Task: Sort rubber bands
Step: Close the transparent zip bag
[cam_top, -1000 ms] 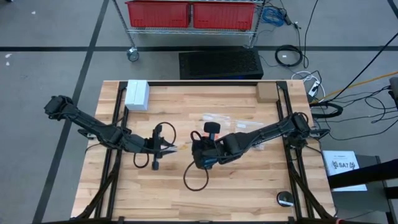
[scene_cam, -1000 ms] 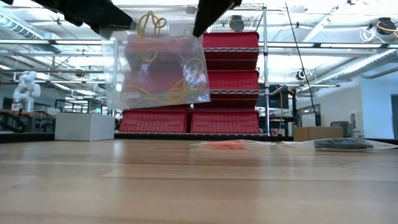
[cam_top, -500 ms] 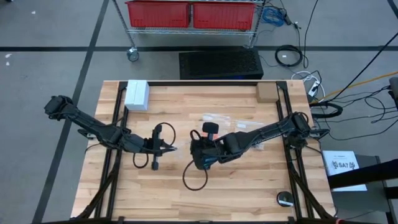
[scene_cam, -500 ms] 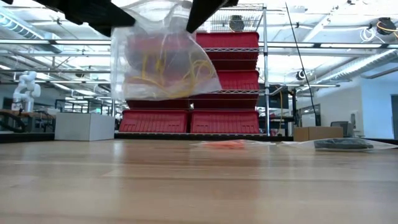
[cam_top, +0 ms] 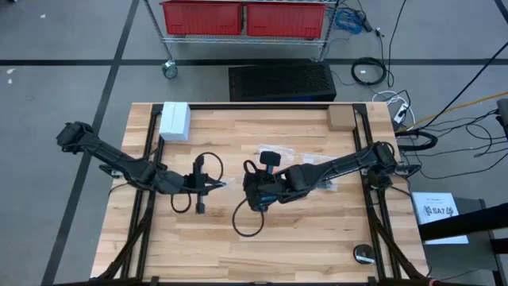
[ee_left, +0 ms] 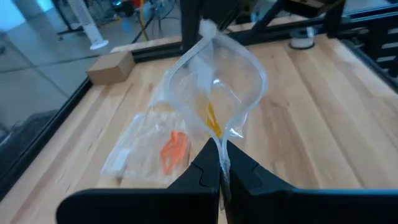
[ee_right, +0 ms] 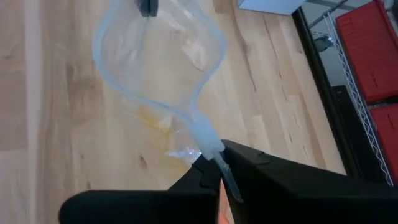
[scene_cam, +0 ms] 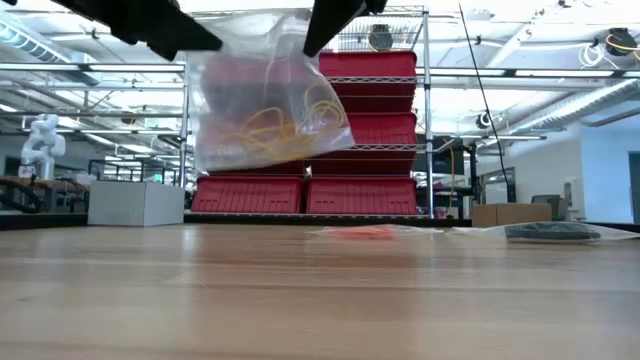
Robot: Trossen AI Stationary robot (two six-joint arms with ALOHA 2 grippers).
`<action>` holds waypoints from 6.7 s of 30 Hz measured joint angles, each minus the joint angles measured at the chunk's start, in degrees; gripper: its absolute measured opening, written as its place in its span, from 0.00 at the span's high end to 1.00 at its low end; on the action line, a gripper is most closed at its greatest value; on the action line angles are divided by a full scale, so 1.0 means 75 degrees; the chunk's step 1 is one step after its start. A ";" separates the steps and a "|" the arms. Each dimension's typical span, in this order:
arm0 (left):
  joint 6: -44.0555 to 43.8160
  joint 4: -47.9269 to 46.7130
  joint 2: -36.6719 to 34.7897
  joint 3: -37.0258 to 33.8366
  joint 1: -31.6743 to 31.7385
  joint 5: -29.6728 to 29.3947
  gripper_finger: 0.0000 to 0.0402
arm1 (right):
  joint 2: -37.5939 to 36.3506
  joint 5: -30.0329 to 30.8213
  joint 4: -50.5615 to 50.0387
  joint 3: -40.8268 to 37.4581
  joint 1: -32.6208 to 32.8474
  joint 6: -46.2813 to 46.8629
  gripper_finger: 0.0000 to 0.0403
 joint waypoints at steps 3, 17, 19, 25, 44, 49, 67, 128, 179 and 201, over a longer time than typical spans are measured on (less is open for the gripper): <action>-0.0185 -0.0243 -0.0067 0.0000 0.0002 -0.0207 0.99 | -0.0028 0.0054 -0.0027 0.0000 -0.0012 0.0118 1.00; -0.0732 -0.2285 -0.0178 0.0318 -0.0111 -0.0973 1.00 | -0.0157 0.0539 -0.1177 -0.1316 0.0667 0.1860 0.99; -0.0420 -0.2306 -0.0178 0.0318 -0.0108 -0.0945 1.00 | -0.0164 0.0643 -0.0641 -0.2013 0.0771 0.2049 1.00; -0.0033 -0.2966 -0.0120 0.0318 -0.0108 -0.0258 1.00 | -0.0525 0.0470 0.1641 -0.4064 0.0993 0.2738 1.00; -0.1819 -0.2982 0.2199 0.0312 -0.0201 0.2220 0.80 | -0.0399 -0.1185 0.7630 -0.5336 0.1211 0.3032 1.00; -0.1923 -0.2784 0.1858 0.0469 -0.0201 0.2668 0.71 | -0.0399 -0.1177 0.7690 -0.5339 0.1190 0.3059 0.99; 0.1033 -0.3215 0.1810 0.0988 -0.0648 0.3678 0.86 | -0.0399 -0.1780 0.7700 -0.5339 0.1183 0.3081 0.87; -0.5401 0.0222 0.1929 -0.0903 -0.3500 -0.4530 0.99 | 0.3783 -0.4565 0.0749 0.1268 -0.2752 -0.0618 1.00; -0.8358 -0.0541 0.5027 -0.0886 -0.3496 -0.3167 0.99 | 0.3482 -0.1592 0.1801 0.0950 0.1606 0.6839 0.95; -0.8131 0.0137 0.5021 -0.0898 -0.3614 -0.2929 0.99 | 0.3489 -0.5174 0.3364 0.0994 -0.1302 0.0347 0.51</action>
